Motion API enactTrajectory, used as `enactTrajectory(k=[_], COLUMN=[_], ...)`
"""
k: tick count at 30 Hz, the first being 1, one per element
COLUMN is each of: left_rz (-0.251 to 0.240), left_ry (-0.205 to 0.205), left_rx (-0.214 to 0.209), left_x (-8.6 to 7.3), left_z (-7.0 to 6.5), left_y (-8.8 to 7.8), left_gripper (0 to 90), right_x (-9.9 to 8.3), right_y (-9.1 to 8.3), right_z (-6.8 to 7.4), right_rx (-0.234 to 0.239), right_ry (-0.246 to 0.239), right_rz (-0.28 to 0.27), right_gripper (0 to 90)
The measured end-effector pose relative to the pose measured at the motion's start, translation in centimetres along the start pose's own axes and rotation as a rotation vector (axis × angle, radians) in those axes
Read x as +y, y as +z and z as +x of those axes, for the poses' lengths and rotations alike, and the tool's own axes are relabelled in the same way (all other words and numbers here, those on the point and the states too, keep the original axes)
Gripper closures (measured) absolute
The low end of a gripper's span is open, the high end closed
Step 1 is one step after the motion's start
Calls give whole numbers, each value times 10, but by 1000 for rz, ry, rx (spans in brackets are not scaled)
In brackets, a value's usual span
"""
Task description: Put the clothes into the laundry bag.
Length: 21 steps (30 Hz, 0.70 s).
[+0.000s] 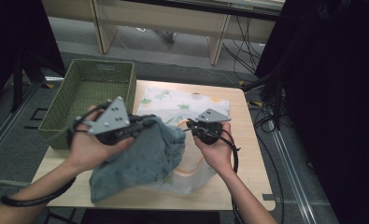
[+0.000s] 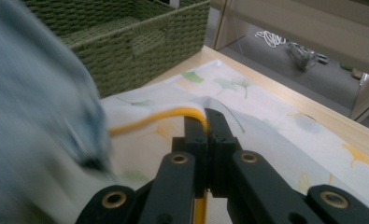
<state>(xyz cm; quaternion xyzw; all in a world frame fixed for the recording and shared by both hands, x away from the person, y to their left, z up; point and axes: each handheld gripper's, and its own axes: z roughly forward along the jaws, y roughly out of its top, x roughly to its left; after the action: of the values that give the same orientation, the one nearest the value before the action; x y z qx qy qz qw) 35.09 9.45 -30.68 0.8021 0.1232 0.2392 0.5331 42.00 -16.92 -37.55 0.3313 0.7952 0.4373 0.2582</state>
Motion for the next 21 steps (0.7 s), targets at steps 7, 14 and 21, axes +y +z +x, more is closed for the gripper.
enactTrajectory(k=[7, 14, 21], left_rz=[145, 252, 390], left_ry=[-9, 13, 30], left_rx=[-81, -72, -95], left_x=[-30, -57, -98], left_z=[-16, -19, -27], left_y=[62, 108, 140], left_gripper=[860, 858, 848], right_x=[2, 3, -3], right_y=[0, -4, 1], right_z=[7, 9, 9], right_rx=[18, 28, 34], right_ry=[-7, -1, -1], right_rz=[-7, -18, 8], right_gripper=[900, 900, 900])
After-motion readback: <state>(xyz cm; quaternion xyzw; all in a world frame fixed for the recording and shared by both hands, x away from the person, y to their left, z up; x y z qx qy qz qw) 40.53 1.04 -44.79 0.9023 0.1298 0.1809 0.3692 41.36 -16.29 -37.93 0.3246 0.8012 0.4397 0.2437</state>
